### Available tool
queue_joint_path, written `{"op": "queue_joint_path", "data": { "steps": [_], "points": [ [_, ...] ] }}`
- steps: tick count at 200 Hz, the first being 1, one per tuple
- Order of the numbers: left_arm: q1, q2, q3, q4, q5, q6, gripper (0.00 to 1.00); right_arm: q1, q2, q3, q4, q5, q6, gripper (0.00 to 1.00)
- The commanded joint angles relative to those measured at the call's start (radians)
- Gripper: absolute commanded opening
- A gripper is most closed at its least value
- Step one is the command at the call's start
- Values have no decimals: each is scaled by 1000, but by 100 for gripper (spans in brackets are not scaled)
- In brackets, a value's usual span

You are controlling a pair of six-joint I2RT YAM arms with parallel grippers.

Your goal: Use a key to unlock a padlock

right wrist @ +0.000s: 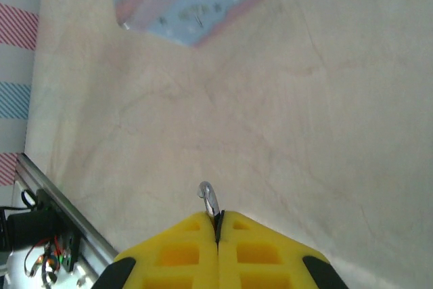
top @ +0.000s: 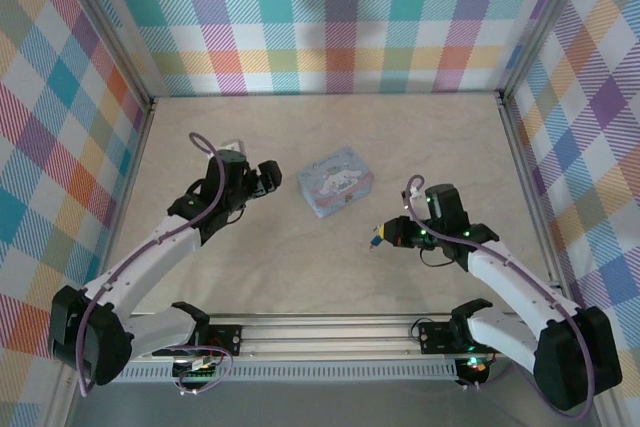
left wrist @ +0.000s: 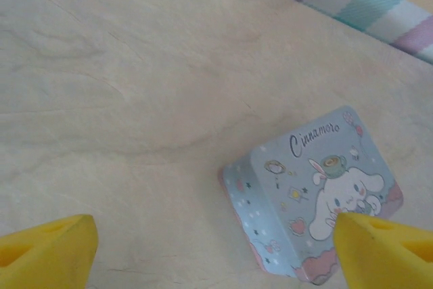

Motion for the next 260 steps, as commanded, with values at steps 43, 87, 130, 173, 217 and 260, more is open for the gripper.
{"op": "queue_joint_path", "data": {
  "steps": [43,87,130,173,217,260],
  "points": [
    [11,-101,-52,18,-145,5,93,50,84,-67,-23,12,90,0],
    [11,-111,-55,-3,-147,3,93,56,187,-70,62,6,93,0],
    [11,-115,-60,-4,-141,-2,93,59,262,-71,138,14,102,0],
    [11,-105,-54,-5,-129,-4,93,59,325,-62,167,16,99,9],
    [11,-87,11,-17,-159,54,93,58,266,-26,104,100,67,25],
    [12,-82,84,-22,-222,103,93,36,131,77,-25,248,-26,37]
  ]
}}
